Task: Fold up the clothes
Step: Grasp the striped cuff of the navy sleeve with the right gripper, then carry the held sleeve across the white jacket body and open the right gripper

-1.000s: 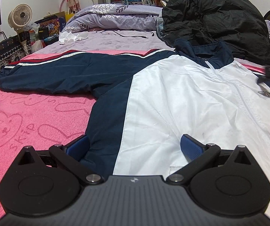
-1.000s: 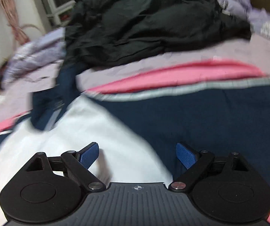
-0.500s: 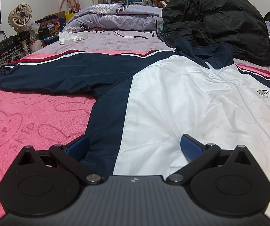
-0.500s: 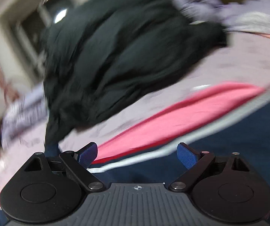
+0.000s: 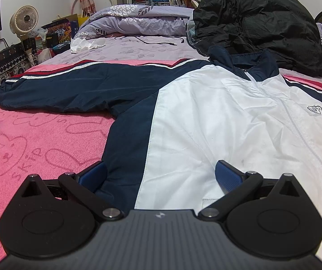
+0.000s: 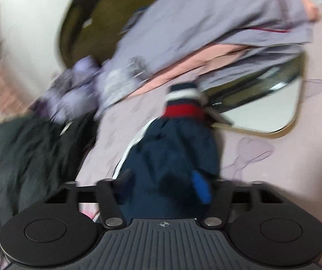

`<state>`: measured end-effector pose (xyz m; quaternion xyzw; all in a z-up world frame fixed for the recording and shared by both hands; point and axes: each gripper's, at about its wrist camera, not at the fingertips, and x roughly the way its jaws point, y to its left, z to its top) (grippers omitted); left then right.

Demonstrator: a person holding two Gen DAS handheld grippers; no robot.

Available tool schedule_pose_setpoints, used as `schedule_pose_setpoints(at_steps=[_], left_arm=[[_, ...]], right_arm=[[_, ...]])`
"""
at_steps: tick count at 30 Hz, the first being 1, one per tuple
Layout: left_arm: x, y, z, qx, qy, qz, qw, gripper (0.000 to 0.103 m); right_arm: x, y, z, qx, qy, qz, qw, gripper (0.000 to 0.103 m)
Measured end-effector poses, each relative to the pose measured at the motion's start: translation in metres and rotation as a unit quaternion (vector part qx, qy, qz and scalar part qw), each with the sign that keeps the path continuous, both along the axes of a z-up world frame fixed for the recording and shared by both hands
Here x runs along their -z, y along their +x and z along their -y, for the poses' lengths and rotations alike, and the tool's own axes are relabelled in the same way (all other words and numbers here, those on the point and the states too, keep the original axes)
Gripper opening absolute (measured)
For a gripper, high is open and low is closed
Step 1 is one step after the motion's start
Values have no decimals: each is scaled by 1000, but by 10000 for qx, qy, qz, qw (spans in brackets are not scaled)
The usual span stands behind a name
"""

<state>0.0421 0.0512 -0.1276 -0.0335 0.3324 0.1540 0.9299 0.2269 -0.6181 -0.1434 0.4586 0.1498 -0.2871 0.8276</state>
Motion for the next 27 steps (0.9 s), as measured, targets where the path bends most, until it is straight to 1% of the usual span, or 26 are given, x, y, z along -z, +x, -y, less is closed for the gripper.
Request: schedule_pose_setpoints(at_steps=[2, 5, 6, 7, 9, 10, 11, 12, 14, 16, 17, 18, 19, 20, 21, 22, 23, 24, 25, 26, 27], left_arm=[[0, 0, 0, 0, -2, 1, 10000, 103], [0, 0, 0, 0, -1, -2, 10000, 103], [0, 1, 0, 0, 0, -3, 10000, 103], [-1, 1, 1, 0, 0, -4, 10000, 103], [-1, 1, 1, -1, 1, -7, 10000, 103], [-1, 1, 1, -1, 2, -8, 10000, 103], [-1, 1, 1, -2, 0, -6, 10000, 103], [-1, 1, 0, 0, -3, -4, 10000, 103], [-1, 1, 0, 0, -7, 1, 10000, 103], [-1, 1, 1, -2, -3, 4, 10000, 103], [-1, 1, 1, -2, -2, 4, 10000, 103], [-1, 1, 1, -2, -1, 4, 10000, 103], [-1, 1, 1, -3, 0, 4, 10000, 103], [-1, 1, 1, -3, 0, 5, 10000, 103], [-1, 1, 1, -3, 1, 5, 10000, 103], [-1, 1, 0, -3, 1, 7, 10000, 103], [-1, 1, 0, -4, 1, 10, 10000, 103], [0, 1, 0, -4, -1, 13, 10000, 103], [-1, 0, 0, -3, -5, 16, 10000, 103], [-1, 0, 0, -2, -8, 16, 10000, 103], [-1, 0, 0, -1, -10, 16, 10000, 103]], right_arm=[[1, -3, 2, 326, 6, -4, 9995, 51], [11, -1, 1, 34, -319, -230, 9992, 50], [9, 1, 0, 13, -429, -279, 9987, 50], [6, -1, -2, 155, -498, -262, 9983, 48], [-3, -13, -14, 592, -694, -115, 9958, 54], [-6, -20, -21, 729, -854, -26, 9937, 65], [-4, -23, -24, 725, -891, -56, 9934, 77], [1, -23, -23, 601, -824, -189, 9946, 79], [10, -18, -19, 377, -936, -373, 9942, 73], [9, -6, -16, 103, -964, -490, 9941, 73], [9, 2, -12, -118, -874, -454, 9951, 60], [9, 10, -9, -276, -725, -456, 9959, 43], [8, 18, -6, -341, -493, -512, 9969, 3], [6, 22, -7, -331, -335, -498, 9976, 5], [-2, 23, -14, -341, -446, -401, 9976, 5], [-13, 24, -26, -399, -714, -297, 9962, 5], [-27, 25, -44, -584, -1045, -190, 9926, 5], [-43, 26, -67, -880, -1429, -78, 9858, 5], [-60, 28, -89, -1174, -1810, 33, 9765, 5], [-77, 27, -118, -1556, -2181, 193, 9632, 5], [-95, 23, -154, -2083, -2556, 401, 9432, 5]])
